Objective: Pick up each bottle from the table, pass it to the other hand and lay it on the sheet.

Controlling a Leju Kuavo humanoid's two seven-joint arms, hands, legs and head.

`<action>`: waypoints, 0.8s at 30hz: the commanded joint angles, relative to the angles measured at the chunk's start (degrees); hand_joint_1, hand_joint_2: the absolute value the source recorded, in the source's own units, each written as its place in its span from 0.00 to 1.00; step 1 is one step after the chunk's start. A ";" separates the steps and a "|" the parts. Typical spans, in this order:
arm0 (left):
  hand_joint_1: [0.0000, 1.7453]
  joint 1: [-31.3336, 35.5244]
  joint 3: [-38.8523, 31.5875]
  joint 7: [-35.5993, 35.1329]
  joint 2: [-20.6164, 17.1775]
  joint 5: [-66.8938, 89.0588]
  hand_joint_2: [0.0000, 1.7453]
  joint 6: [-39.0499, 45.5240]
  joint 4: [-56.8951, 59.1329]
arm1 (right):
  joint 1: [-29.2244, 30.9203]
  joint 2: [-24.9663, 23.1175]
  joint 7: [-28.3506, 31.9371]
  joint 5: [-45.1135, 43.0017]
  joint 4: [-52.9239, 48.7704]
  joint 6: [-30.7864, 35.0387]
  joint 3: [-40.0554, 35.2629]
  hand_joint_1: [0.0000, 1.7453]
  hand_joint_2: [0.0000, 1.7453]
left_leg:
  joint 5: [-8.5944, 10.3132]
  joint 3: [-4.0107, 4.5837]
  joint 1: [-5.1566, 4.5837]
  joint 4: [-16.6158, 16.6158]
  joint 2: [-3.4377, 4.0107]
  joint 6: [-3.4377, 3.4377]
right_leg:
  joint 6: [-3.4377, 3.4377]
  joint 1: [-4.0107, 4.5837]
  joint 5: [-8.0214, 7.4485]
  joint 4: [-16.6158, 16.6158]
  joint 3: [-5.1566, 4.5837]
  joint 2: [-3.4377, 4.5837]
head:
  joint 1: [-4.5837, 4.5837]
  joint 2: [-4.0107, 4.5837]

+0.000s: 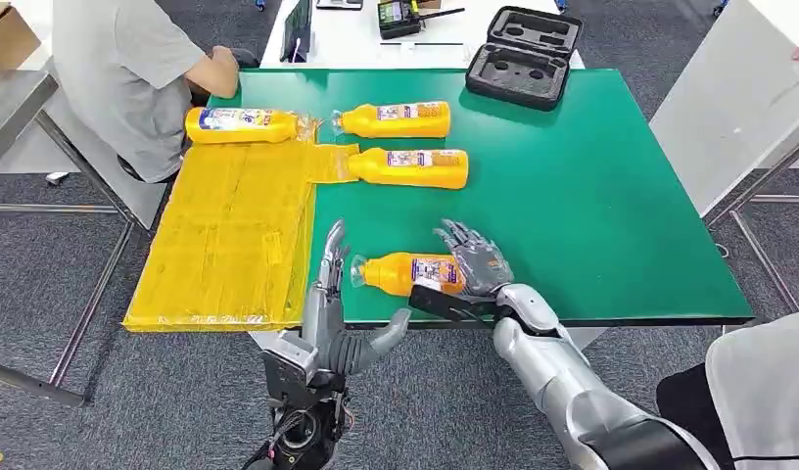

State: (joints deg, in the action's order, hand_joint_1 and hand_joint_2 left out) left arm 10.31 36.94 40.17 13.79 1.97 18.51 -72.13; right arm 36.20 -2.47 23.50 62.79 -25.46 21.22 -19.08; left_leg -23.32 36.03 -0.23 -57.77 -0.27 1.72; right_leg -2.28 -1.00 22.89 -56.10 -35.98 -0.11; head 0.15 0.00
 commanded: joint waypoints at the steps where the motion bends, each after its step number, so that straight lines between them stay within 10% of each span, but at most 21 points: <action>1: 0.00 1.20 1.59 -0.17 -2.60 -0.08 1.00 -0.05 0.76 | 3.54 -0.68 -1.60 1.27 3.47 0.97 -2.12 0.00 0.00 | -0.13 -0.31 0.02 0.02 0.10 -0.10 | 0.10 0.03 0.11 0.02 0.27 0.09 | 0.00 0.00; 11: 0.00 1.56 1.69 -0.17 -2.42 -0.32 1.00 -0.59 1.16 | 4.13 -0.20 -2.94 3.18 6.09 -6.26 -3.58 0.00 0.00 | -0.08 -0.21 0.02 0.03 0.06 -0.07 | 0.07 0.02 0.06 0.02 0.19 0.05 | 0.00 0.00; 12: 0.00 1.79 1.70 -0.17 -2.23 -0.32 1.00 -0.71 1.45 | 4.13 0.05 -2.06 2.60 6.15 -7.24 -3.14 0.00 1.00 | -0.17 -0.38 0.05 0.00 0.11 -0.11 | 0.11 0.05 0.14 0.01 0.35 0.10 | 0.00 0.00; 24: 0.00 1.27 1.39 -0.17 -2.40 -0.27 1.00 0.22 0.91 | 4.84 -0.64 -2.71 2.26 5.86 -5.77 -2.25 0.00 1.00 | -0.17 -0.38 0.05 0.00 0.10 -0.12 | 0.11 0.05 0.14 0.00 0.34 0.09 | 0.00 0.00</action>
State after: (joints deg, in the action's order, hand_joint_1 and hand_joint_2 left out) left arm 10.31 36.94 40.17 13.64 1.79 18.53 -72.24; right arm 37.43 -2.78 21.11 65.00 -23.93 15.43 -20.17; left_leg -23.32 36.02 -0.23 -57.78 -0.27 1.72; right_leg -2.28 -1.00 22.89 -56.10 -35.97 -0.11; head 0.15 0.00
